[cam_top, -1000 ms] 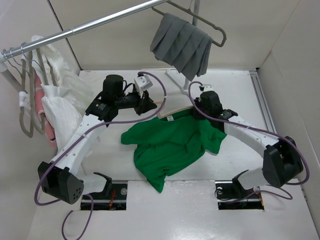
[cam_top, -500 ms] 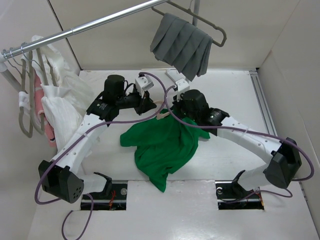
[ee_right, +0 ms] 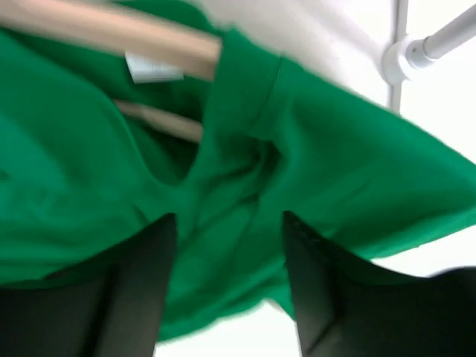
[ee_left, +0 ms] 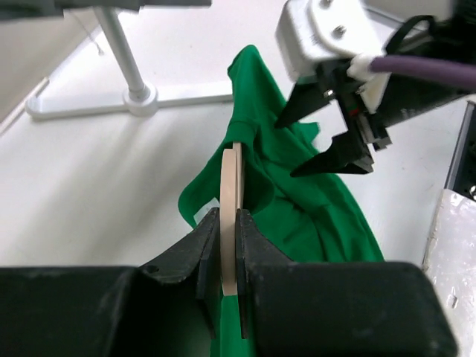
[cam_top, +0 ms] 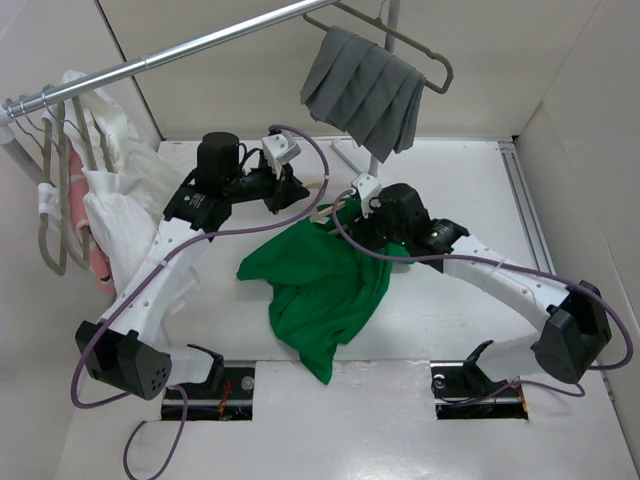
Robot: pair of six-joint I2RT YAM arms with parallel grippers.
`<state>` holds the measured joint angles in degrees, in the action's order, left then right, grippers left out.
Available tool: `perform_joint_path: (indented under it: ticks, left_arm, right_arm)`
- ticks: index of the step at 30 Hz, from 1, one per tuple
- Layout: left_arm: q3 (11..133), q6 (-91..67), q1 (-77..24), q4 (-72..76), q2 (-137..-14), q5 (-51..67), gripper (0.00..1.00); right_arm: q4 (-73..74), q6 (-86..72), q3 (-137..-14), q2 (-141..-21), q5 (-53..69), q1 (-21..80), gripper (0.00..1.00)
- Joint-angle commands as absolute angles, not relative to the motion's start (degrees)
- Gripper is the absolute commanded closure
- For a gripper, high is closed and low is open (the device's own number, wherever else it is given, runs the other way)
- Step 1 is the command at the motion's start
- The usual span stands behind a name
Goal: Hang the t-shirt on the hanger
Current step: Place tshirt on hanger, then hang the hanger with tshirt onto the clothesline
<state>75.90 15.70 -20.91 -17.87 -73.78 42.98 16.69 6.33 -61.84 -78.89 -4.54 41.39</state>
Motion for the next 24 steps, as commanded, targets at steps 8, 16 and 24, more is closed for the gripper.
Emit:
perform_joint_path:
  ticks: [8, 16, 24]
  left_arm:
    - [85.25, 29.16, -20.74, -24.52, -72.86, 52.72, 1.0]
    - [86.57, 36.01, -21.26, -29.17, -72.86, 58.53, 1.0]
    - [87.1, 37.35, -21.27, -30.41, -72.86, 62.4, 1.0]
  right_arm:
    - [34.88, 34.01, -80.49, -70.85, 16.08, 37.53, 0.31]
    - [38.76, 41.12, -86.31, -72.77, 23.63, 37.0, 0.28]
    - [37.44, 45.09, -89.99, -81.63, 36.03, 38.14, 0.29]
